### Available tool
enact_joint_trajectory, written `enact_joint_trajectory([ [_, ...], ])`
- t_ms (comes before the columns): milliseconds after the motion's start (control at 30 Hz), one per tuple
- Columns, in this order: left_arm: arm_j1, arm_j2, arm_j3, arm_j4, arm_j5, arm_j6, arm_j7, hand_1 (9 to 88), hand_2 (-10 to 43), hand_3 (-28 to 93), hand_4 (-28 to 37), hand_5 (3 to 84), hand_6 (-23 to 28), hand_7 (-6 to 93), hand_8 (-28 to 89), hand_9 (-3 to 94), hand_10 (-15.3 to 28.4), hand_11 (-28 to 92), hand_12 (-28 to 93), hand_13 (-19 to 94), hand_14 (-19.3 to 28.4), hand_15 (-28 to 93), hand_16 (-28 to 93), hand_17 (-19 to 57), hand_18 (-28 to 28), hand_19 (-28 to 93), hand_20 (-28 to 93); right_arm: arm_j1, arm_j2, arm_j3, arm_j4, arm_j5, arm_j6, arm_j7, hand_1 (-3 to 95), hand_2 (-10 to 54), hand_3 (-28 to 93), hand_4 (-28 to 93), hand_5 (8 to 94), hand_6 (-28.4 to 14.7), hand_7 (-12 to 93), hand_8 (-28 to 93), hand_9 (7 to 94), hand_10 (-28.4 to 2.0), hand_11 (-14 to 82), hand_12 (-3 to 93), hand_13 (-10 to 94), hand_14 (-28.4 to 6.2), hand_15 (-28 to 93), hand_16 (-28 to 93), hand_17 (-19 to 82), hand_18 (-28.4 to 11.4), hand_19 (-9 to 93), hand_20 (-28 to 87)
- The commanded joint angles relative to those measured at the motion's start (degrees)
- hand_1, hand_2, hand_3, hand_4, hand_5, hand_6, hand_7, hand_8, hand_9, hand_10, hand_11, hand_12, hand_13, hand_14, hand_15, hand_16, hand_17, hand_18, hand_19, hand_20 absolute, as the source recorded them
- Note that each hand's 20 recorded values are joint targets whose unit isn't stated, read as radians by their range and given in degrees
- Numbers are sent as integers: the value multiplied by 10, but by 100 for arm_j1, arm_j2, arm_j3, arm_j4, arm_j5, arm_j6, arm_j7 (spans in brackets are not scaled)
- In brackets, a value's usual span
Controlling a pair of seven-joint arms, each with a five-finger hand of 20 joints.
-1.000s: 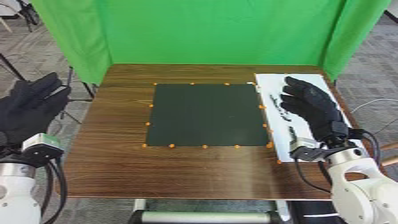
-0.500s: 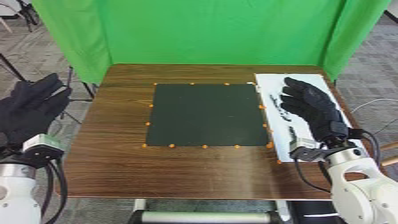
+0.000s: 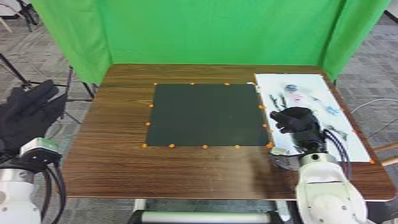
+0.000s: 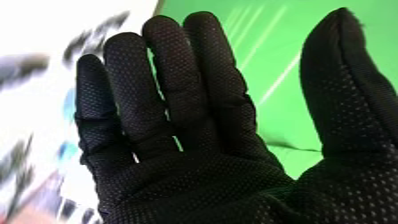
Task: Arrange flowers
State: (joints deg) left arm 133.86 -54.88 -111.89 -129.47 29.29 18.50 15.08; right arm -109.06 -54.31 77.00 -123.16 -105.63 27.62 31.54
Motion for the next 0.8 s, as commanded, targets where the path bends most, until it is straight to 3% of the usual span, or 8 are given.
enact_joint_trajectory([
  [33, 188, 36, -117, -41, -12, 60, -12, 279, 96, 720, -281, 425, 94, 196, -116, 339, 154, 245, 93, 224, 168, 452, -98, -67, 146, 345, 91, -218, 364, 339, -371, -3949, -1504, 510, 272, -95, 654, -283, 566, -35, 424, -173, 570, -168, 443, 294, 426, -188, 707, 274, 185, -215, 632, 270],
  [133, 216, 57, -95, -37, -45, 80, 34, 278, 96, 721, -281, 425, 94, 197, -116, 339, 153, 246, 92, 224, 168, 453, -99, -67, 146, 346, 91, -180, 643, 322, -491, -4058, -2263, 873, 267, -95, 639, -283, 550, -50, 430, -163, 534, -186, 526, 354, 430, -207, 739, 341, 189, -233, 675, 292],
  [300, 238, 109, -67, -37, -115, 276, 104, 273, 95, 722, -282, 427, 94, 199, -116, 339, 154, 248, 92, 226, 169, 459, -99, -67, 146, 346, 90, 81, 1030, 65, -552, -4113, -3138, 1347, 280, -95, 627, -283, 570, -69, 395, -136, 530, -198, 575, 435, 439, -229, 764, 430, 192, -257, 718, 344],
  [433, 270, 87, -63, -40, -116, 287, 88, 273, 95, 722, -282, 429, 96, 202, -116, 342, 155, 255, 94, 228, 168, 465, -99, -67, 147, 349, 91, 324, 1257, -294, -485, -4191, -3328, 1737, 288, -95, 615, -283, 592, -85, 349, -113, 540, -213, 600, 498, 459, -252, 786, 496, 201, -282, 751, 405],
  [633, 339, 95, -75, -61, -168, 350, 169, 273, 95, 722, -282, 432, 97, 206, -118, 344, 157, 260, 94, 230, 170, 471, -102, -68, 147, 352, 91, 697, 1379, -663, -222, -3911, -3630, 1874, 306, -95, 585, -283, 624, -92, 349, -101, 556, -224, 610, 516, 479, -267, 800, 516, 217, -284, 762, 451],
  [733, 334, 70, -82, -63, -171, 361, 182, 272, 95, 724, -283, 432, 97, 208, -118, 344, 157, 262, 95, 231, 170, 474, -104, -68, 147, 353, 91, 807, 1292, -740, -57, -3854, -3806, 1910, 357, -95, 554, -283, 667, -80, 345, -101, 605, -206, 614, 536, 518, -260, 804, 536, 242, -284, 767, 497],
  [800, 319, -8, -88, -64, -117, 322, 122, 272, 95, 724, -283, 432, 97, 209, -118, 344, 157, 263, 95, 231, 170, 475, -104, -68, 147, 353, 91, 822, 1240, -745, 22, -3750, -3952, 1985, 366, -95, 565, -283, 681, -77, 333, -98, 611, -205, 612, 536, 525, -260, 803, 538, 245, -284, 765, 505],
])
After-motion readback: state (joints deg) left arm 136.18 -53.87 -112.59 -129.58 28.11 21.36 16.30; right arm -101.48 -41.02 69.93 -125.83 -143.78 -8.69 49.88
